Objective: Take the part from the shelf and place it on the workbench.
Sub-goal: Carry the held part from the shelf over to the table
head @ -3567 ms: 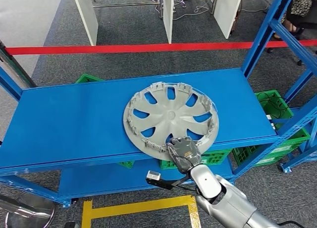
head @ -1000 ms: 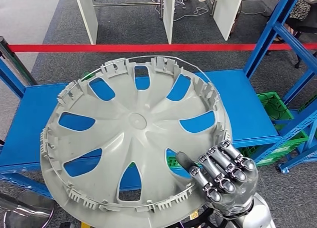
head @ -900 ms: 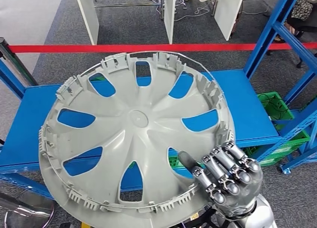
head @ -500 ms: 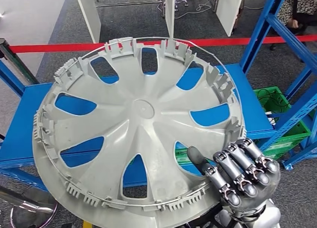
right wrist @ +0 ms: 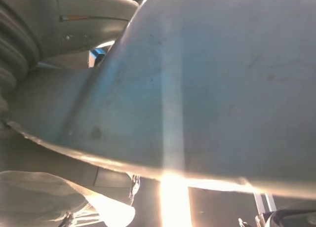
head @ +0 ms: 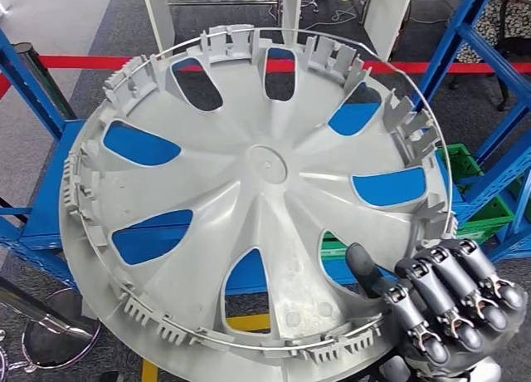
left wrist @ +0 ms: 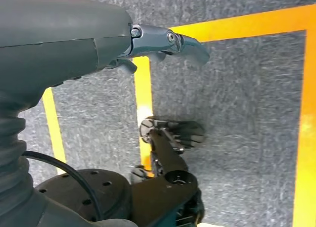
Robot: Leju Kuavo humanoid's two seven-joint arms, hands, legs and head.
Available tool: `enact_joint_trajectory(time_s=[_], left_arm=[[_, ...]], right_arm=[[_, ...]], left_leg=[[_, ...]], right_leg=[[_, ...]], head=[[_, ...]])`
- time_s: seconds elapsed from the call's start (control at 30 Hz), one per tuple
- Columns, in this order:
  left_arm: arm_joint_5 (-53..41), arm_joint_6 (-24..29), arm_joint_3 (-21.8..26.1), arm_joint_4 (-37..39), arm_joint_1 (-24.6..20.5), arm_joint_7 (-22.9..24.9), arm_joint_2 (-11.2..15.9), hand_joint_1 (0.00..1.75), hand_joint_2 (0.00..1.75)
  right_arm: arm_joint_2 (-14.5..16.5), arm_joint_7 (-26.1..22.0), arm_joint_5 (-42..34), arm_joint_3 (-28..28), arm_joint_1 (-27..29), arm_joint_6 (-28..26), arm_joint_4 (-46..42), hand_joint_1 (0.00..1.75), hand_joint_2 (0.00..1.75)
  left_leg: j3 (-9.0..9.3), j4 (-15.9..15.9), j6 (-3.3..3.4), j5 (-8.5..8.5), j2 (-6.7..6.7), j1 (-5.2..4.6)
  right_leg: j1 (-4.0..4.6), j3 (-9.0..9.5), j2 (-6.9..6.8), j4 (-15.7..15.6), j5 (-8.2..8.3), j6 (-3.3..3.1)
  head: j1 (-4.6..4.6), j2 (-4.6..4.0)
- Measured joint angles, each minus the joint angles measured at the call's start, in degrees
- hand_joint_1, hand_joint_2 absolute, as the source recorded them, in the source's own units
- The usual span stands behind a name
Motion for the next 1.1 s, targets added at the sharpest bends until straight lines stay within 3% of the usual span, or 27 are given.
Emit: enact_joint_trajectory(time_s=[0.03,0.1,0.13,0.2,0.27,0.3,0.37,0.43,0.47,0.5,0.53,0.57,0.6,0.67,0.7,0.77,0.8,0.83,0.87,0.93,0.97,1.0,1.03,1.1], left_arm=[[-0.1,0.2,0.0,0.0,0.0,0.1,0.1,0.0,1.75],[-0.2,0.7,0.1,0.0,0.0,0.5,0.1,0.0,1.75],[-0.3,1.0,0.1,0.0,0.0,0.6,0.2,0.0,1.75],[-0.3,1.5,0.2,0.0,-0.1,1.0,0.4,0.0,1.75],[0.0,1.8,0.5,0.0,-0.2,1.4,0.8,0.0,1.75],[0.2,1.9,0.8,0.0,-0.2,1.7,1.0,0.0,1.75],[0.7,2.0,1.4,0.0,-0.2,1.9,1.3,0.0,1.75],[1.2,2.0,1.9,0.0,-0.3,2.0,1.5,0.0,1.75],[1.4,2.0,2.2,0.0,-0.4,2.0,1.6,0.0,1.75],[1.7,2.1,2.6,0.0,-0.4,2.0,1.7,0.0,1.75],[1.9,2.0,2.9,0.0,-0.4,2.0,1.8,0.0,1.75],[2.1,2.0,3.1,0.0,-0.5,2.1,1.9,0.0,1.75],[2.3,1.9,3.3,0.0,-0.6,2.1,1.9,0.0,1.75],[2.6,1.7,3.9,0.0,-0.9,2.2,1.9,0.0,1.75],[2.7,1.6,4.1,0.0,-1.0,2.3,1.9,0.0,1.75],[2.8,1.5,4.4,0.0,-1.1,2.7,1.8,0.0,1.75],[2.8,1.5,4.5,0.0,-1.1,3.0,1.8,0.0,1.75],[2.7,1.6,4.7,0.0,-1.1,3.5,1.7,0.0,1.75],[2.5,1.7,4.8,0.0,-1.2,4.0,1.7,0.0,1.75],[2.2,2.1,4.9,0.0,-1.3,5.1,1.7,0.0,1.75],[2.1,2.3,5.0,0.0,-1.3,5.5,1.7,0.0,1.75],[2.1,2.5,5.1,0.0,-1.3,5.9,1.7,0.0,1.75],[2.1,2.6,5.2,0.0,-1.4,6.2,1.7,0.0,1.75],[2.4,2.5,5.6,0.0,-1.6,7.0,1.6,0.0,1.75]], right_arm=[[0.0,0.0,0.0,-0.1,0.1,0.0,-0.1,1.75,1.75],[0.2,-0.2,0.0,-0.4,0.2,0.0,-0.2,1.75,1.75],[0.3,-0.4,0.0,-0.5,0.2,0.0,-0.3,1.75,1.75],[0.5,-0.7,0.0,-0.8,0.2,0.0,-0.6,1.75,1.75],[0.5,-0.7,-0.1,-1.0,0.2,0.0,-0.8,1.75,1.75],[0.5,-0.7,-0.2,-1.1,0.2,0.0,-0.9,1.75,1.75],[0.5,-0.6,-0.3,-1.3,0.2,0.0,-1.0,1.75,1.75],[0.5,-0.6,-0.3,-1.4,0.2,0.0,-1.1,1.75,1.75],[0.5,-0.6,-0.3,-1.5,0.3,0.0,-1.2,1.75,1.75],[0.5,-0.5,-0.4,-1.6,0.4,0.0,-1.3,1.75,1.75],[0.5,-0.5,-0.4,-1.7,0.5,0.0,-1.4,1.75,1.75],[0.5,-0.5,-0.4,-1.9,0.7,0.0,-1.6,1.75,1.75],[0.5,-0.4,-0.4,-2.0,0.9,0.0,-1.7,1.75,1.75],[0.4,-0.4,-0.3,-2.3,1.3,0.0,-2.0,1.75,1.75],[0.4,-0.4,-0.3,-2.4,1.4,0.0,-2.1,1.75,1.75],[0.4,-0.5,-0.4,-2.7,1.6,0.0,-2.2,1.75,1.75],[0.4,-0.4,-0.4,-2.8,1.8,0.0,-2.3,1.75,1.75],[0.3,-0.2,-0.4,-2.9,2.0,0.0,-2.4,1.75,1.75],[0.1,0.0,-0.4,-3.1,2.2,0.0,-2.5,1.75,1.75],[-0.3,0.7,-0.4,-3.3,2.7,0.0,-2.7,1.75,1.75],[-0.4,1.0,-0.4,-3.4,2.9,0.0,-2.8,1.75,1.75],[-0.6,1.2,-0.5,-3.5,3.2,0.0,-2.8,1.75,1.75],[-0.7,1.3,-0.5,-3.5,3.3,0.0,-2.9,1.75,1.75],[-0.8,1.3,-0.5,-3.8,3.5,0.0,-3.2,1.75,1.75]], left_leg=[[-0.69,0.1,-0.01,0.46,0.01,-0.14],[-1.72,0.3,-0.19,1.27,-0.02,-0.4],[-2.11,0.4,-0.38,1.69,-0.04,-0.49],[-2.78,0.6,-0.92,2.63,-0.05,-0.48],[-3.38,0.8,-1.55,3.19,-0.08,-0.37],[-3.78,1.5,-1.92,2.32,-0.09,-0.34],[-5.05,5.6,-2.63,-2.22,-0.07,-0.06],[-6.53,12.6,-3.29,-7.2,-0.03,0.39],[-6.73,15.3,-3.57,-8.06,-0.03,0.58],[-6.22,16.6,-3.78,-7.56,-0.02,0.75],[-4.86,15.9,-3.93,-6.02,-0.02,0.9],[-2.66,13.3,-3.98,-4.22,-0.02,1.03],[-0.01,9.5,-3.91,-3.52,-0.02,1.1],[4.18,2.5,-3.36,-4.21,-0.05,0.94],[4.94,0.8,-2.99,-4.94,-0.06,0.75],[4.49,0.1,-2.13,-4.32,0.02,0.59],[3.99,-0.1,-1.68,-3.68,0.15,0.62],[3.32,-0.3,-1.2,-2.91,0.28,0.7],[2.53,-0.4,-0.84,-2.13,0.41,0.79],[0.7,-0.3,-0.45,-0.68,0.49,0.69],[-0.24,-0.3,-0.44,0.01,0.5,0.65],[-1.23,-0.1,-0.49,0.71,0.51,0.61],[-2.21,0.0,-0.6,1.37,0.52,0.6],[-3.81,0.4,-0.95,2.56,0.51,0.61]], right_leg=[[0.09,1.73,0.01,-1.5,1.59,-0.23],[0.41,7.38,0.15,-9.0,4.12,-1.07],[0.57,10.12,0.24,-13.1,4.38,-1.41],[0.9,12.64,0.37,-17.6,3.72,-1.74],[0.84,12.12,0.21,-18.2,4.18,-2.04],[0.7,11.48,0.06,-18.4,4.6,-2.39],[0.4,10.38,-0.29,-18.5,5.72,-3.2],[0.43,8.94,-0.45,-18.1,6.79,-3.49],[0.45,7.96,-0.54,-17.8,7.31,-3.45],[0.45,6.9,-0.61,-17.3,7.8,-3.38],[0.42,5.82,-0.64,-16.8,8.23,-3.26],[0.39,4.8,-0.67,-16.3,8.58,-3.1],[0.39,3.93,-0.69,-15.8,8.9,-2.87],[0.46,2.87,-0.79,-15.2,9.67,-2.22],[0.46,2.64,-0.85,-15.2,10.15,-1.84],[0.3,2.32,-0.88,-15.4,11.07,-1.08],[0.19,1.94,-0.73,-15.1,10.61,-0.73],[0.14,1.32,-0.53,-14.1,9.0,-0.45],[0.09,0.54,-0.31,-12.0,6.4,-0.25],[0.12,-0.96,-0.02,-5.3,0.61,0.02],[0.12,-1.22,0.02,-2.2,-0.69,0.11],[0.12,-0.83,0.03,-0.3,-0.55,0.18],[0.12,0.44,0.03,-0.4,0.75,0.19],[0.07,5.82,0.06,-6.0,3.58,0.1]], head=[[0.02,0.0],[0.0,0.0],[-0.03,0.0],[-0.03,0.0],[0.0,0.0],[-0.07,0.0],[-0.38,0.0],[-0.69,0.0],[-0.71,0.0],[-0.74,0.0],[-0.73,0.0],[-0.74,0.0],[-0.75,0.0],[-0.68,0.0],[-0.69,0.0],[-0.72,0.0],[-0.72,0.0],[-0.67,0.0],[-0.61,0.0],[-0.46,0.0],[-0.44,0.0],[-0.43,0.0],[-0.41,0.0],[-0.4,0.0]])
